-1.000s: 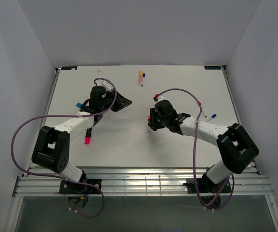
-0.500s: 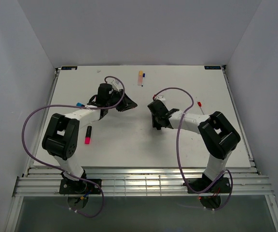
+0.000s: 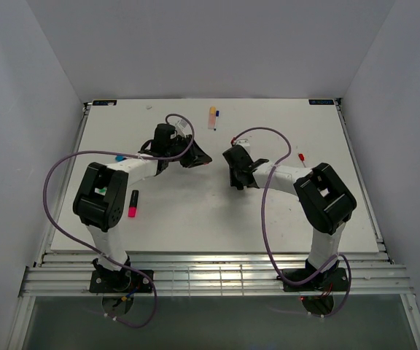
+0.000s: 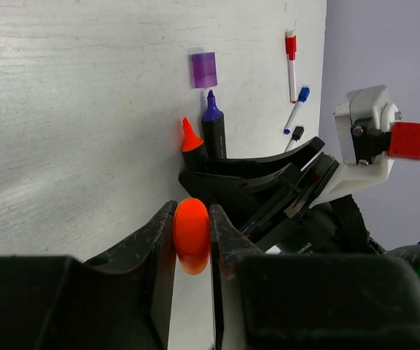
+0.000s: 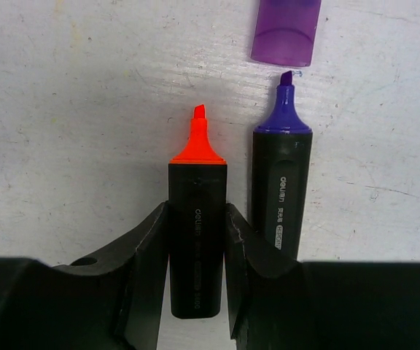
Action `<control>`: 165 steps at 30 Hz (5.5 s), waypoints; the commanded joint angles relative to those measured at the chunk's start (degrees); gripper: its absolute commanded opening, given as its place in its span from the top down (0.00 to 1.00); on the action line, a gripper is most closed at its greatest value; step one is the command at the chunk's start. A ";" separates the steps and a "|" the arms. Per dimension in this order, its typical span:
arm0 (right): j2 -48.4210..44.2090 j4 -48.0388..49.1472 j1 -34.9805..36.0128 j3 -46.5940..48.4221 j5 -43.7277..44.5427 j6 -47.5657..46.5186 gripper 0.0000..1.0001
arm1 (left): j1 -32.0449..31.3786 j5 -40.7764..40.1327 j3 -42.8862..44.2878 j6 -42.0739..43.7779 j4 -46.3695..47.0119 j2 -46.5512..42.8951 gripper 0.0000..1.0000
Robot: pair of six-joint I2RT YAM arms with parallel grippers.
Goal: Open the pen caps
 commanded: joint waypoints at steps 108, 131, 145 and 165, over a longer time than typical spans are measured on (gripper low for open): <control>1.38 -9.10 -12.28 24.75 -7.73 -8.21 0.14 | 1.04 -19.39 45.04 25.86 -18.65 22.64 0.41; -10.41 -1.98 -18.70 7.69 -14.32 -10.14 0.12 | 1.04 -22.21 56.92 38.79 -4.70 39.52 0.31; -13.49 1.19 -20.54 3.56 -15.90 -10.32 0.13 | 1.04 -22.12 61.14 35.36 -3.36 44.97 0.29; -15.51 2.77 -21.34 0.92 -16.78 -10.32 0.13 | 0.60 -21.41 65.63 36.32 -7.74 49.28 0.30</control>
